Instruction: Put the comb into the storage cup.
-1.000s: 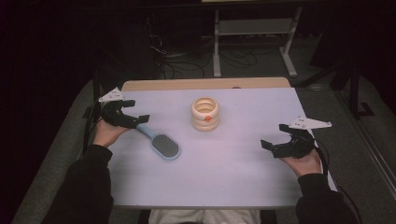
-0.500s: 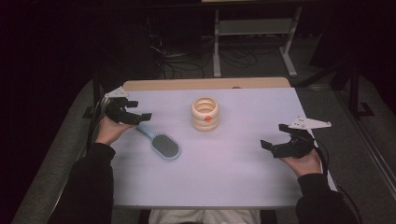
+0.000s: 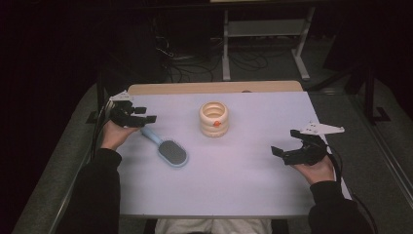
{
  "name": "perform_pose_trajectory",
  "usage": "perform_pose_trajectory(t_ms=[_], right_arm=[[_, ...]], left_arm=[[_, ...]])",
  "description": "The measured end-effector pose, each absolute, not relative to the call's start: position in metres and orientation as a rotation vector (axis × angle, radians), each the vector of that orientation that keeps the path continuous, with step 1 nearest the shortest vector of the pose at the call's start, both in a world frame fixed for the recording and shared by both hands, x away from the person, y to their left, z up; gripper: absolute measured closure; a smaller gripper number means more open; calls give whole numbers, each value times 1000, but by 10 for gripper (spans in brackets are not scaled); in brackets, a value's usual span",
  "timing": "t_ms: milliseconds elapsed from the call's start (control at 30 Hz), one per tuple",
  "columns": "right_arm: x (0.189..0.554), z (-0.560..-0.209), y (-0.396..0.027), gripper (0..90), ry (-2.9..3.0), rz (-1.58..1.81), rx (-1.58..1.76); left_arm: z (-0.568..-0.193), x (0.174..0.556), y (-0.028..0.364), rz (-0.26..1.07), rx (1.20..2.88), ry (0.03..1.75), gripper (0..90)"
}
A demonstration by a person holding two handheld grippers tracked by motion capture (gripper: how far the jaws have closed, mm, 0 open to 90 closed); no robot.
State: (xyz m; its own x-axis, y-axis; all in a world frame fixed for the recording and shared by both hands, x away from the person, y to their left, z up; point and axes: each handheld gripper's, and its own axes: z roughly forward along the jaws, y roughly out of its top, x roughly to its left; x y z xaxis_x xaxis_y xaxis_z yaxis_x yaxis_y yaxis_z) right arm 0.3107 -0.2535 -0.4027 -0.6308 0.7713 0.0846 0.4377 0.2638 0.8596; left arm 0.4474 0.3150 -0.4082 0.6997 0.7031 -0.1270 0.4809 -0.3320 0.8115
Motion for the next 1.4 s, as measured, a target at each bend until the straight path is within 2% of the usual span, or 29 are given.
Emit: perform_pose_trajectory(t_ms=[367,600,867,1400], right_arm=[[311,-404,-252,0,2207,1303,1100],[310,-403,-252,0,2195,1304,1100],[310,-404,-251,0,2206,1297,1097],[311,-405,-250,0,2216,1286,1091]], left_arm=[[-421,453,308,352,2063,1010,580],[-429,457,310,320,2104,1059,762],[-435,459,308,337,2150,1064,895],[-448,465,306,335,2229,1085,900]])
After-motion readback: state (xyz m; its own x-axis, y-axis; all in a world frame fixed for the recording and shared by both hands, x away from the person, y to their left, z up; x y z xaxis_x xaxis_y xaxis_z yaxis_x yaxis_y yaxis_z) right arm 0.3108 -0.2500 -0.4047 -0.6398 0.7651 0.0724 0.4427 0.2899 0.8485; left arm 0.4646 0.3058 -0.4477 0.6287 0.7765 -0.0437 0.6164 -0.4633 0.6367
